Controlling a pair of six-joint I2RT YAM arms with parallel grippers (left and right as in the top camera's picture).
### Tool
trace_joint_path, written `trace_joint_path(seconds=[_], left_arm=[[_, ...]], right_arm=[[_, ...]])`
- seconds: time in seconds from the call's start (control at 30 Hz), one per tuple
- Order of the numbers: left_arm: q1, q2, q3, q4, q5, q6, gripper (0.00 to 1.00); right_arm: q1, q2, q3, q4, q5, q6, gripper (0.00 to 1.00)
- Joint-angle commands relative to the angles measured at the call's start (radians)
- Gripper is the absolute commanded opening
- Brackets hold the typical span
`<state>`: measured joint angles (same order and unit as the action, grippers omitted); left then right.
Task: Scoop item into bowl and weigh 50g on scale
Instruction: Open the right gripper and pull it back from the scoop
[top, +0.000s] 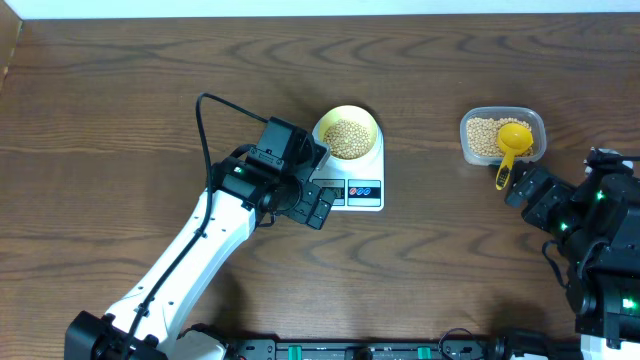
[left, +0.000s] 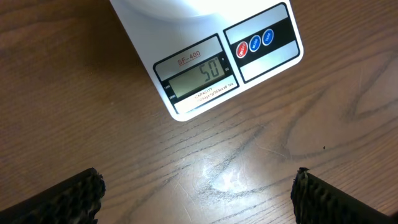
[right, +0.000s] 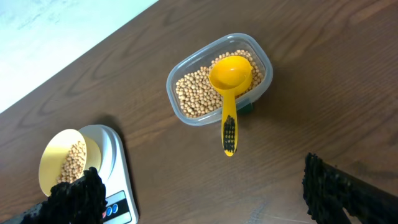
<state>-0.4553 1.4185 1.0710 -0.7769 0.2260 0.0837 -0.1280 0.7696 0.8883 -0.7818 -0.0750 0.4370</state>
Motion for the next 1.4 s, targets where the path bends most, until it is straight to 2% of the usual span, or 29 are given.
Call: trace_joint_path(seconds=[0.0,0.83,0.93,1.0,1.1,1.2,1.37], left_arm=[[0.0,0.007,-0.009,0.001,-0.01,0.013,0.98],[0.0,0.007,-0.009,0.001,-0.01,0.013,0.98],[0.0,0.007,-0.009,0.001,-0.01,0.013,0.98],[0.0,0.007,-0.009,0.001,-0.01,0.013,0.98],[0.0,0.007,-0.009,0.001,-0.01,0.013,0.98],[0.0,0.007,-0.009,0.001,-0.01,0.013,0.98],[0.0,0.007,-0.009,0.001,-0.01,0.013,0.98]], right_arm=[[-0.005,-0.004,0.001,-0.001,-0.006,0.004,0.99],[0.023,-0.021,0.0,-0.019,-0.006,-0.002,0.99],[0.057,-0.063,-0.002,-0.08,0.051,-0.032,0.99],[0.085,-0.113,-0.013,-0.089,0.16,-0.034,0.99],[0.121,-0.188,-0.047,-0.068,0.274,-0.034,0.99],[0.135,-0.259,-0.113,-0.021,0.286,-0.054,0.99],[0.135,-0.356,-0.272,0.157,0.255,-0.238,0.99]])
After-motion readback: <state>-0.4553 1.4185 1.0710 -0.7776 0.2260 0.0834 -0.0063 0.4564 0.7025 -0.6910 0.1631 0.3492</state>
